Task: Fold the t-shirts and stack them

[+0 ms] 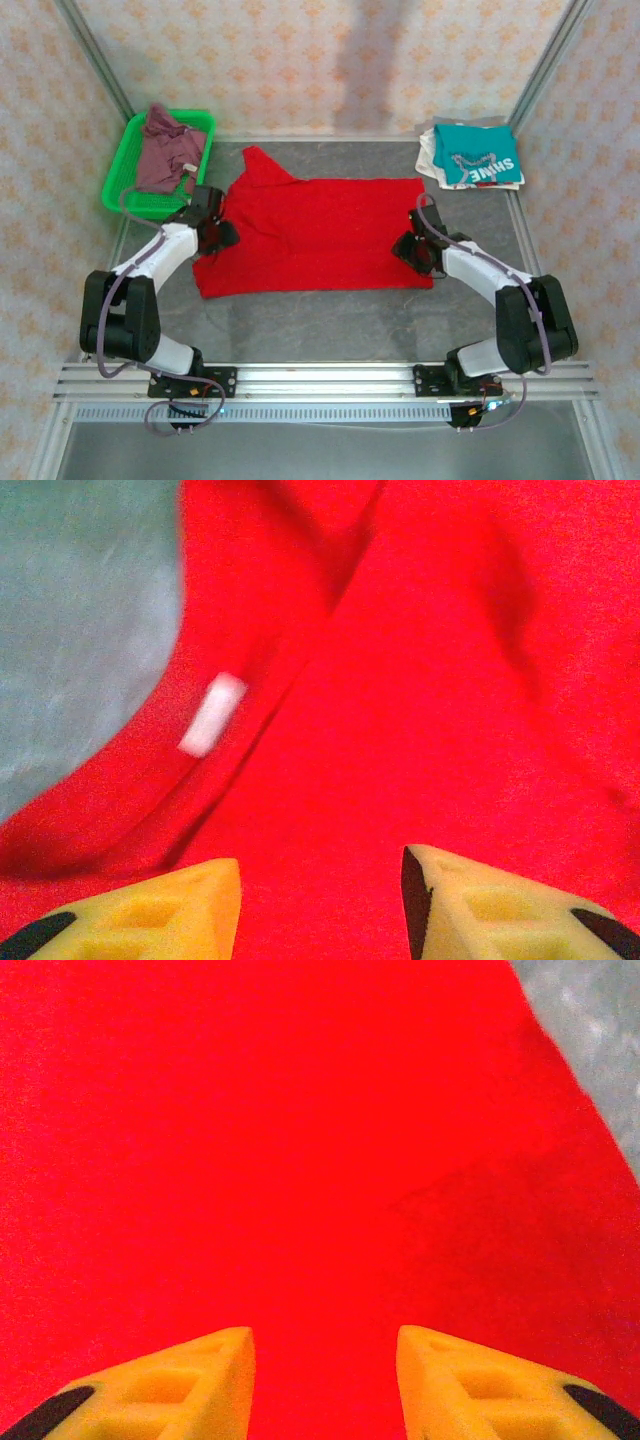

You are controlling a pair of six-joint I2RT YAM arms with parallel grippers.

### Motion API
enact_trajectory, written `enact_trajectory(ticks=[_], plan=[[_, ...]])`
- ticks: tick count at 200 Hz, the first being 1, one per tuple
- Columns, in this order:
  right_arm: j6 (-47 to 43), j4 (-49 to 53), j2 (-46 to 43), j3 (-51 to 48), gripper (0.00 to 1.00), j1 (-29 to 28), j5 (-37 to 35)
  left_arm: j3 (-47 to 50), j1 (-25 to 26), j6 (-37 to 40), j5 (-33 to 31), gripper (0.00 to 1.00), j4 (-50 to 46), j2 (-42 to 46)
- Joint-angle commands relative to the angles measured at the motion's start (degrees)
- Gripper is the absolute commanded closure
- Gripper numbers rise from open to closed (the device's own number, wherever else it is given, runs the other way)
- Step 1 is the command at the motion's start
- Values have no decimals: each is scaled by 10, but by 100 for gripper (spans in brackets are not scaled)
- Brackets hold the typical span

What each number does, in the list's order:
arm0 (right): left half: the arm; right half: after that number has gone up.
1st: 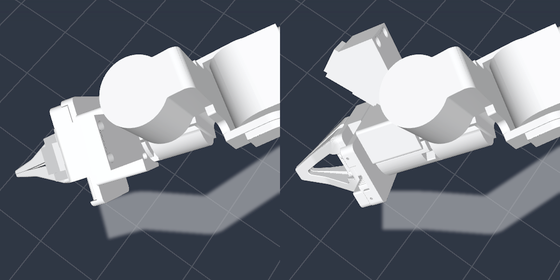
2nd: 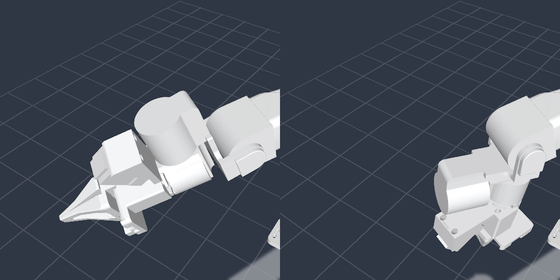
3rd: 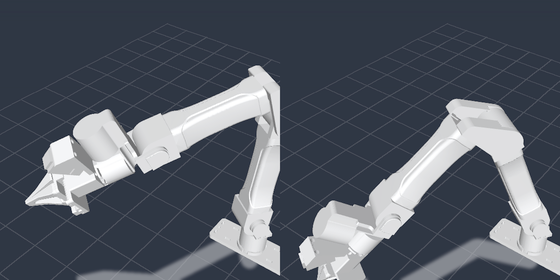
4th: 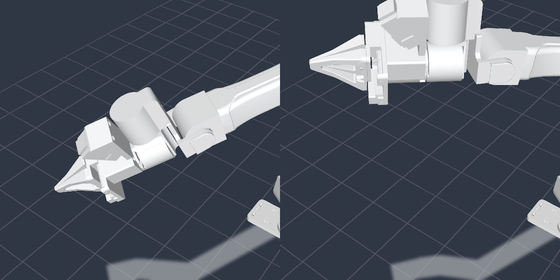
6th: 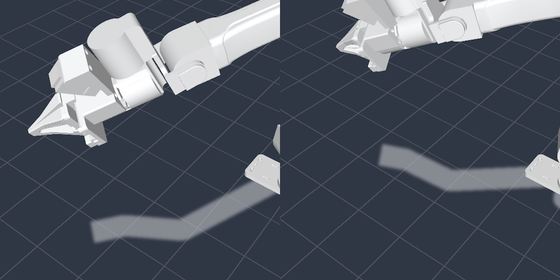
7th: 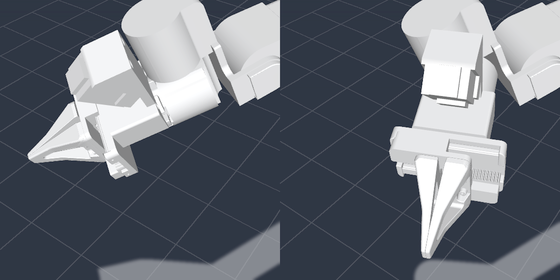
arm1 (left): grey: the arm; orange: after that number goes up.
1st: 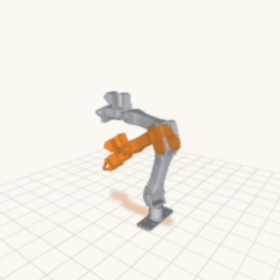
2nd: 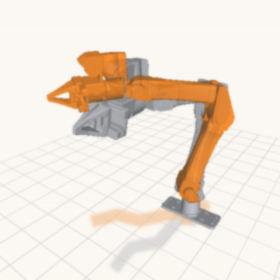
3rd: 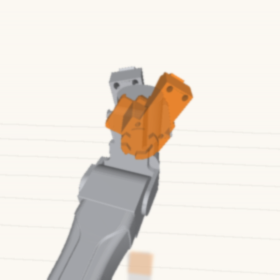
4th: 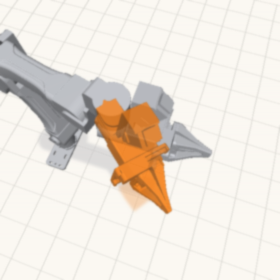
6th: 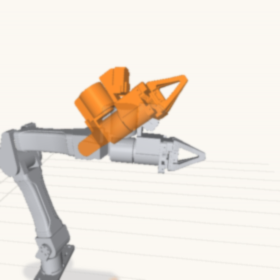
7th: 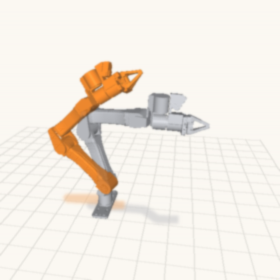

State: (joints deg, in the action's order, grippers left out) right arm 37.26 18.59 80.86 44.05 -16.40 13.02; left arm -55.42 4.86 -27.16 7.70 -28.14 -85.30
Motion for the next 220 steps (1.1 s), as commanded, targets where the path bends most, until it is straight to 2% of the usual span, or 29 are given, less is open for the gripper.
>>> enact_trajectory(ticks=[1,67,86,99,112,167,220], plan=[[16,-32,6,30,58,-3,-27,-70,37,13,5,55,-6,-51],[14,-60,30,51,58,-9,-18,-176,56,3,37,56,24,-223],[9,-58,31,51,58,-9,-27,-193,58,3,44,63,37,-250],[8,-62,31,46,58,-9,-28,-208,58,1,45,65,41,-269],[9,-67,32,42,58,-9,-28,-226,59,2,44,71,39,-285],[12,-79,34,28,58,-9,-22,-336,58,6,54,71,-4,-368],[10,-81,30,24,57,-8,-27,-394,60,5,61,68,-5,-399]])
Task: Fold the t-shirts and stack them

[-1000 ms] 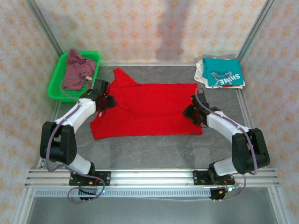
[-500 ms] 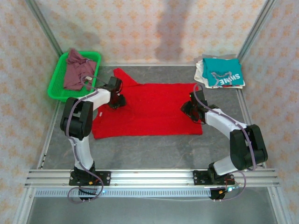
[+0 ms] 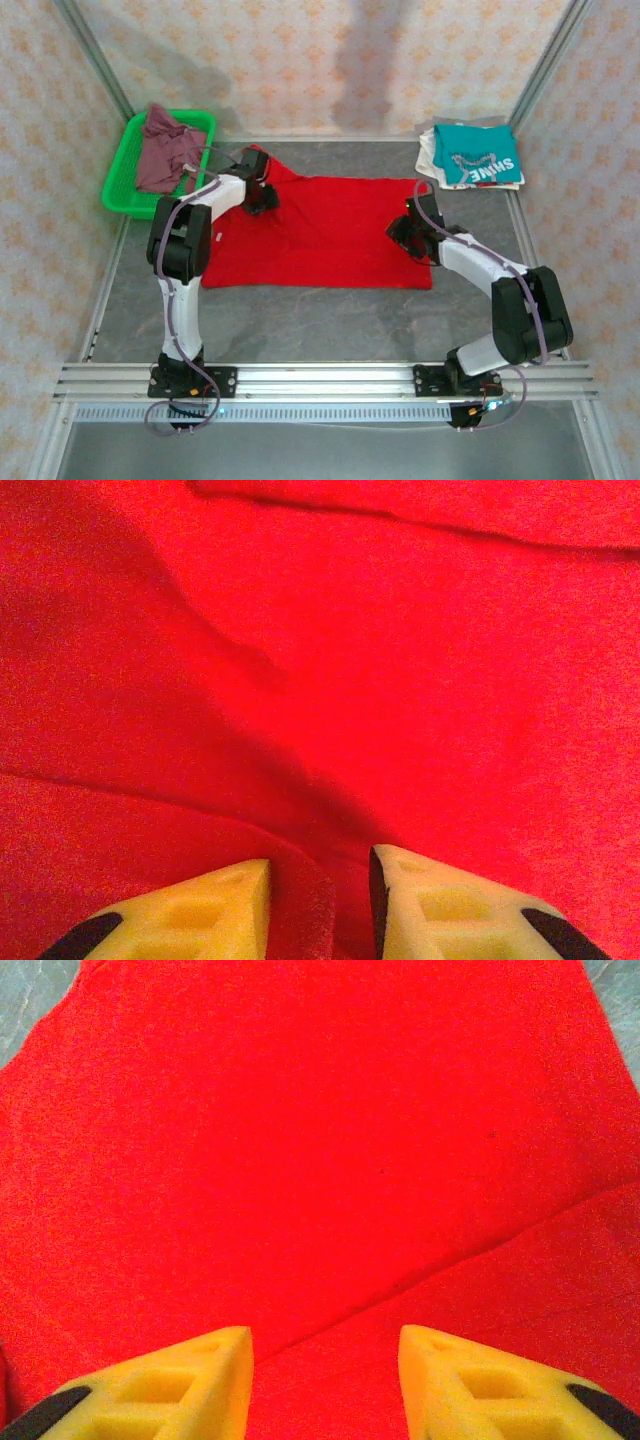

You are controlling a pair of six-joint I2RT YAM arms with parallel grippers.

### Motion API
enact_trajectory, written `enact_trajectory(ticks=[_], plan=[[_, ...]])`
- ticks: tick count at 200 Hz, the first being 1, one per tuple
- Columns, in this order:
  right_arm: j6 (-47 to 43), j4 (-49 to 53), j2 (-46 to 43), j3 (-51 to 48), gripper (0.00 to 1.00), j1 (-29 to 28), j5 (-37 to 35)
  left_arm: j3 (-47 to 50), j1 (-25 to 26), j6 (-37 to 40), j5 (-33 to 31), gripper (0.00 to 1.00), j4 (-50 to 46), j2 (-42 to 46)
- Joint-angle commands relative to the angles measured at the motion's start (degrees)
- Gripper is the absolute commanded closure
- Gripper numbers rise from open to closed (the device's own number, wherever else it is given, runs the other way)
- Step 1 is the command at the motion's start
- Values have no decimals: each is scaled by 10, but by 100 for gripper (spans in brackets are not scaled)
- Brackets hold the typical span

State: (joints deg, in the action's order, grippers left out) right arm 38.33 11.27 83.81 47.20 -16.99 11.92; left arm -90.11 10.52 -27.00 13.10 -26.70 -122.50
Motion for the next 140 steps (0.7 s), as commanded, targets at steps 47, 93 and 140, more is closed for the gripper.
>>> enact_trajectory(ticks=[47,93,140], plan=[[-6,-6,-4,-3,57,-3,-14,-54,4,3,-9,63,-16,-4],[-34,11,5,12,56,-3,-27,82,2,-10,-11,62,20,123],[-98,75,57,58,55,3,-43,304,1,-27,-84,56,56,303]])
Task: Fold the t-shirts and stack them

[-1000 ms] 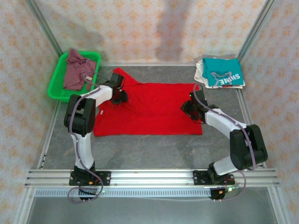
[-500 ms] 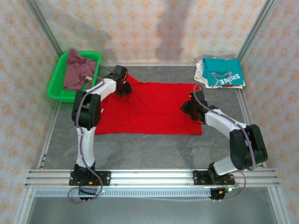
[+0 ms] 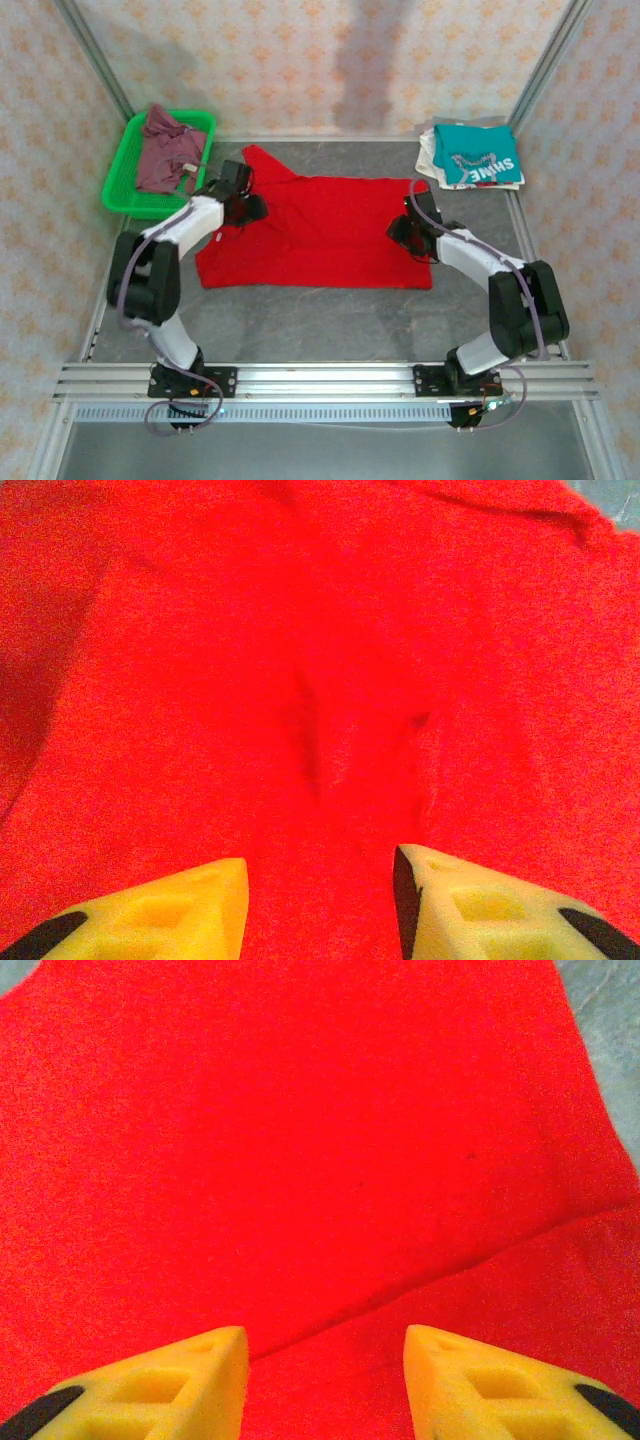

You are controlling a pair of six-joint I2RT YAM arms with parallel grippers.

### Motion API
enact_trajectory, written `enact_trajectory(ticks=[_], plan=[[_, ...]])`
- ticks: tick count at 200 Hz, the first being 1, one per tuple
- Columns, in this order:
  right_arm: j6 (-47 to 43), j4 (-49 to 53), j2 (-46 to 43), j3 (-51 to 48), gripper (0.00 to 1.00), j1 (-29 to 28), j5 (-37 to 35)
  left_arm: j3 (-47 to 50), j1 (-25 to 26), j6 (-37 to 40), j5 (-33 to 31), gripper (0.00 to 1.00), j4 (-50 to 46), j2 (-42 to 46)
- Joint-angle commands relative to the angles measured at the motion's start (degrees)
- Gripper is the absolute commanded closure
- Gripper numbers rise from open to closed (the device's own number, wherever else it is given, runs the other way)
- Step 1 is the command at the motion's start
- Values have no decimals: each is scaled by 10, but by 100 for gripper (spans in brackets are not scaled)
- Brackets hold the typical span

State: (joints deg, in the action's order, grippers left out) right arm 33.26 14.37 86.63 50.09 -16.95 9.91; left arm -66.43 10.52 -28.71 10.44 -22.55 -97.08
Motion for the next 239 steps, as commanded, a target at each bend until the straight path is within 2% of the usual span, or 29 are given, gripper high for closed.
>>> enact_trajectory(ticks=[1,47,84,147,182,218,239], plan=[[-48,45,31,31,55,3,-23,70,2,-10,-58,56,14,50],[-98,99,125,109,55,3,-26,145,-7,-5,-66,56,26,51],[-72,88,148,91,55,3,-25,168,-12,1,-52,55,22,40],[15,40,56,-63,55,3,-9,257,-4,-33,25,56,12,59],[56,31,-20,-138,55,3,-9,287,50,-77,30,56,-10,106],[30,57,-39,-125,55,3,-38,307,80,-121,36,57,-28,146],[10,62,-25,-102,54,7,-59,292,80,-109,-5,57,-87,173]])
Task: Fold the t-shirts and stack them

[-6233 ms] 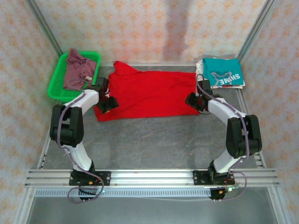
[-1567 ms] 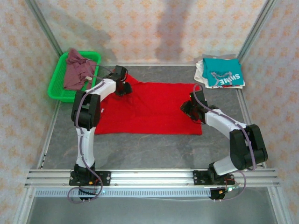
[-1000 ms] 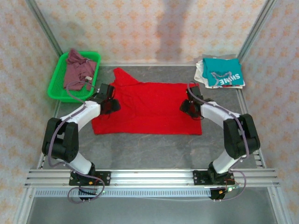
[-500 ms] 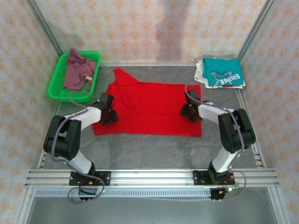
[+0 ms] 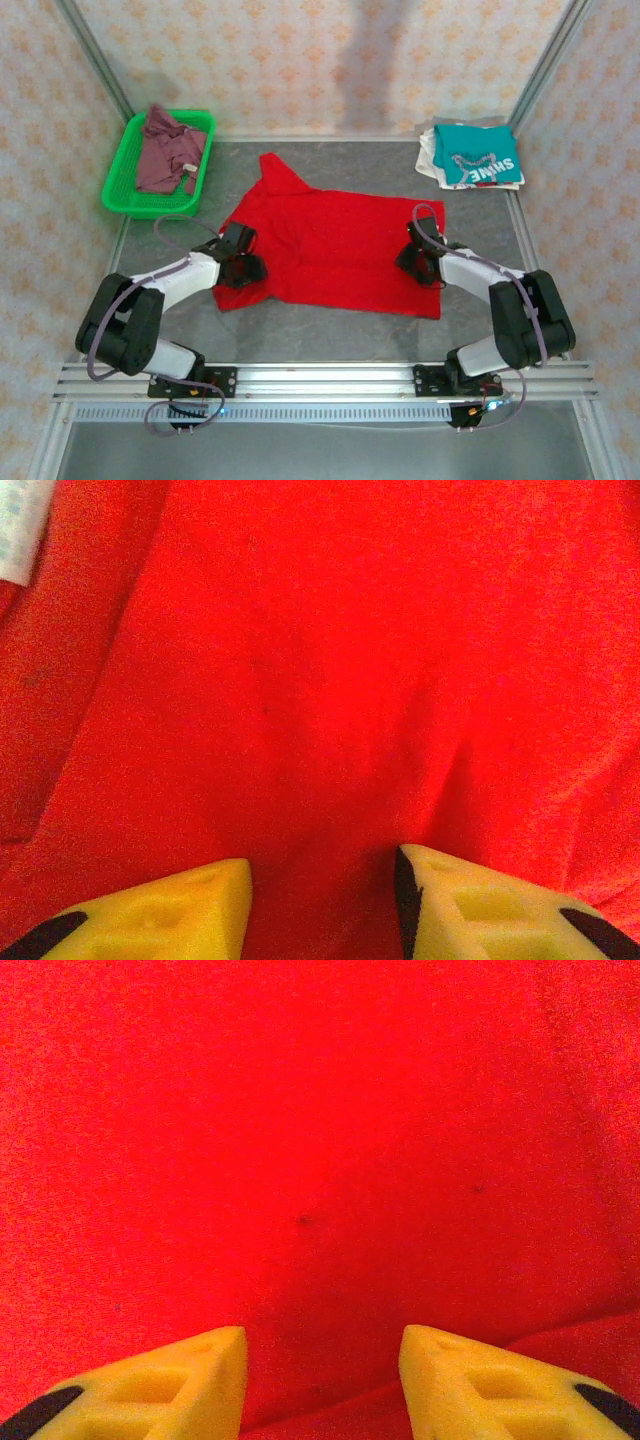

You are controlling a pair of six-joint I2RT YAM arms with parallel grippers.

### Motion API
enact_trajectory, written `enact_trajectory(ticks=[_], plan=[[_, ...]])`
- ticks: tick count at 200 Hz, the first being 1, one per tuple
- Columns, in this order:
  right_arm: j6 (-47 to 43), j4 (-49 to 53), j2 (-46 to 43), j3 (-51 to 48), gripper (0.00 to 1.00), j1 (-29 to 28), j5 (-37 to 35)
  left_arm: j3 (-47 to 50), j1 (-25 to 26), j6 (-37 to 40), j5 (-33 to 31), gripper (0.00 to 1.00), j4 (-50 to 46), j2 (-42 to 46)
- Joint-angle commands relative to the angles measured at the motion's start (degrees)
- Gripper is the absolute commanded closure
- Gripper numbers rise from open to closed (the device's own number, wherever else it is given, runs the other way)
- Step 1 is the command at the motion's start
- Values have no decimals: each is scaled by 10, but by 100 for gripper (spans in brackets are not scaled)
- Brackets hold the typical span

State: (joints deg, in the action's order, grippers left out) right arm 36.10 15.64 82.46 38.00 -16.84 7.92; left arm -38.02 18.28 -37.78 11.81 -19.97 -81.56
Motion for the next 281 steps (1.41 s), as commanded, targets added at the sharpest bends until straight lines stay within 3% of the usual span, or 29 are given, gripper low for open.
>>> enact_trajectory(ticks=[1,41,81,106,124,160,193,234,281], plan=[[-18,50,18,20,54,6,-39,8,2,-18,-22,57,-114,21],[-33,35,43,60,54,22,-26,-38,-2,15,-87,56,-164,63],[-54,40,35,117,54,22,-9,-249,-35,115,-76,52,-168,-5],[-65,16,28,134,54,22,-3,-430,-53,156,-76,47,-174,-123],[-83,-1,25,149,53,22,5,-552,-57,173,-89,37,-188,-215],[-104,-36,7,160,44,23,-7,-813,-76,174,-115,34,-281,-422],[-128,-60,0,154,42,23,0,-1003,-91,153,-108,30,-338,-578],[-151,-71,-9,123,40,24,-20,-1061,-101,125,-89,25,-308,-665],[-149,-78,14,120,40,27,-22,-1090,-104,105,-43,25,-294,-730]])
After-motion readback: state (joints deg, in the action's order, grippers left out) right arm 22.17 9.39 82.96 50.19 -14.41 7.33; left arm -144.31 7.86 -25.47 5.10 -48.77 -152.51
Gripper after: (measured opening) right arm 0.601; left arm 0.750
